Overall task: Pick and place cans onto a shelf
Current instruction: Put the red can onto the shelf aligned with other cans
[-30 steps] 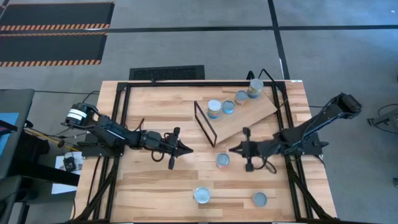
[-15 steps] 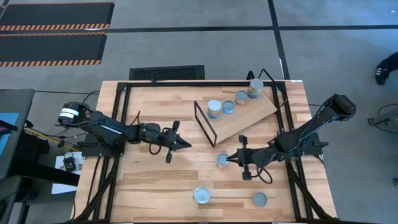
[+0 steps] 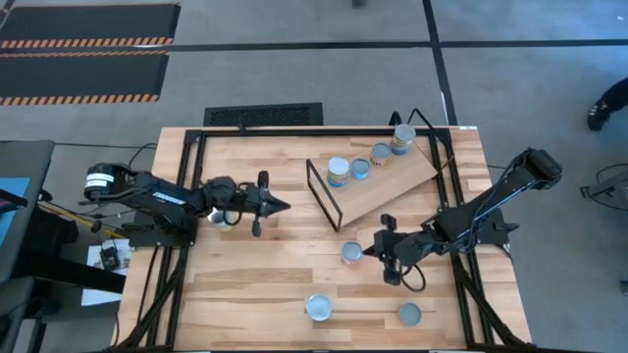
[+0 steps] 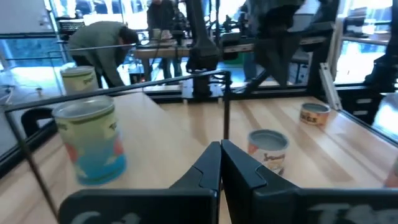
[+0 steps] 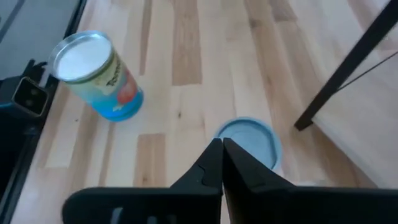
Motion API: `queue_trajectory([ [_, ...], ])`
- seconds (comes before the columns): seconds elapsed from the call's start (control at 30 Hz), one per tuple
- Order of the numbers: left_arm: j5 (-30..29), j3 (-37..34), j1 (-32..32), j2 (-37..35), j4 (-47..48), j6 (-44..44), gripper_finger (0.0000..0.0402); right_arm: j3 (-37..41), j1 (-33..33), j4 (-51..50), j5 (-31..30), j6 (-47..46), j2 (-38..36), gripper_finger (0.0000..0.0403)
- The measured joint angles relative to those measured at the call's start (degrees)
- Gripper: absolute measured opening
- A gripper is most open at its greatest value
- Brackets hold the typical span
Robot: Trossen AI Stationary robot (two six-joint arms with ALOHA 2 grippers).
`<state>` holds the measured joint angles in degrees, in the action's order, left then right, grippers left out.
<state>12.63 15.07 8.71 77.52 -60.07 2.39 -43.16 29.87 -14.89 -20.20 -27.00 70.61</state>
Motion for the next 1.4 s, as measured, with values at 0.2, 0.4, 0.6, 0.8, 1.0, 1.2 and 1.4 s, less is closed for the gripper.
queue_trajectory([
  [0.2,0.15,-0.02,0.48,0.00,0.35,0.29,0.0000,-0.97,-0.02,-0.76,0.59,-0.15,3.91,0.0083],
  [0.4,-0.35,-0.02,0.46,0.39,0.76,0.82,0.0000,-7.49,-1.14,-6.41,1.51,2.63,13.83,0.0157],
  [0.6,-1.02,-0.02,0.46,0.37,1.14,1.01,0.0000,-13.65,-1.43,-11.51,2.48,9.53,21.11,0.0171],
  [0.8,-1.29,-0.02,0.46,0.37,2.05,1.03,0.0000,-15.55,-2.59,-13.99,3.31,11.60,26.63,0.0132],
  [1.0,-1.29,-0.02,0.46,0.37,2.55,1.03,0.0000,-15.81,-3.40,-14.88,2.94,11.62,27.30,0.0065],
  [1.2,-1.29,-0.02,0.46,0.37,2.64,1.01,0.0000,-15.38,-5.50,-20.81,5.98,1.71,20.37,0.0016],
  [1.4,-1.29,-0.02,0.46,0.37,2.66,1.03,0.0000,-15.38,-10.79,-37.72,3.70,-9.82,10.59,0.0012],
])
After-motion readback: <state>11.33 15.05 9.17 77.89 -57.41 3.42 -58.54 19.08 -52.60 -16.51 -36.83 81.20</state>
